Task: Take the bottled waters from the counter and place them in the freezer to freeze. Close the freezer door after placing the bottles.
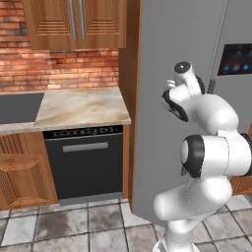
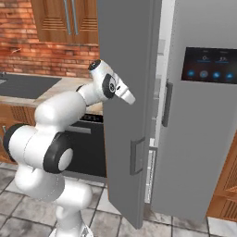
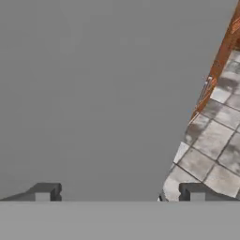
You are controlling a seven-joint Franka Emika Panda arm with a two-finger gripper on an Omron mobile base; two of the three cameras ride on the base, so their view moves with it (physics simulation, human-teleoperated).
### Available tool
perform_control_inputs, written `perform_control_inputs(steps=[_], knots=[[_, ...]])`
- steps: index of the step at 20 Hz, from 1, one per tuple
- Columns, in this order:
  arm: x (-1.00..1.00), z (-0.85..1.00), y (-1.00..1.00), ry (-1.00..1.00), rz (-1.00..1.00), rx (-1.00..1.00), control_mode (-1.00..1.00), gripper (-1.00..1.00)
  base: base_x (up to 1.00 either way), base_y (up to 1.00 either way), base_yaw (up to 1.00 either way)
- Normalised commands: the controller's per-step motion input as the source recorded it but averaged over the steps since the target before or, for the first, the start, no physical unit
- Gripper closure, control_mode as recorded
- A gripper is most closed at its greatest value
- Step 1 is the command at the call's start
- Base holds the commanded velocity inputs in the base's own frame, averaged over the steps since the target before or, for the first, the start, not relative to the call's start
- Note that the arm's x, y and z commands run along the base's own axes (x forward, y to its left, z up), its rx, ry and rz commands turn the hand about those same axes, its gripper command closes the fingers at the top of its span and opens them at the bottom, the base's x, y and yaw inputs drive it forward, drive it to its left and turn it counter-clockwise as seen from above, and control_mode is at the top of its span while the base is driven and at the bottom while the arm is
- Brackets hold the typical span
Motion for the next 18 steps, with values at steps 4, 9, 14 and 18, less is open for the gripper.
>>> perform_control_inputs(steps=[4, 9, 14, 18], knots=[[0.23, 0.11, -0.51, 0.02, 0.23, 0.35, -1.0, -1.0, 0.0, 0.0, 0.0], [0.15, 0.09, 0.0, 0.04, 0.01, -0.03, -1.0, -1.0, 0.0, 0.0, 0.0], [0.13, 0.04, 0.15, -0.05, 0.0, -0.12, -1.0, -1.0, 0.0, 0.0, 0.0], [0.12, 0.0, 0.29, -0.27, 0.0, -0.11, -1.0, -1.0, 0.0, 0.0, 0.0]])
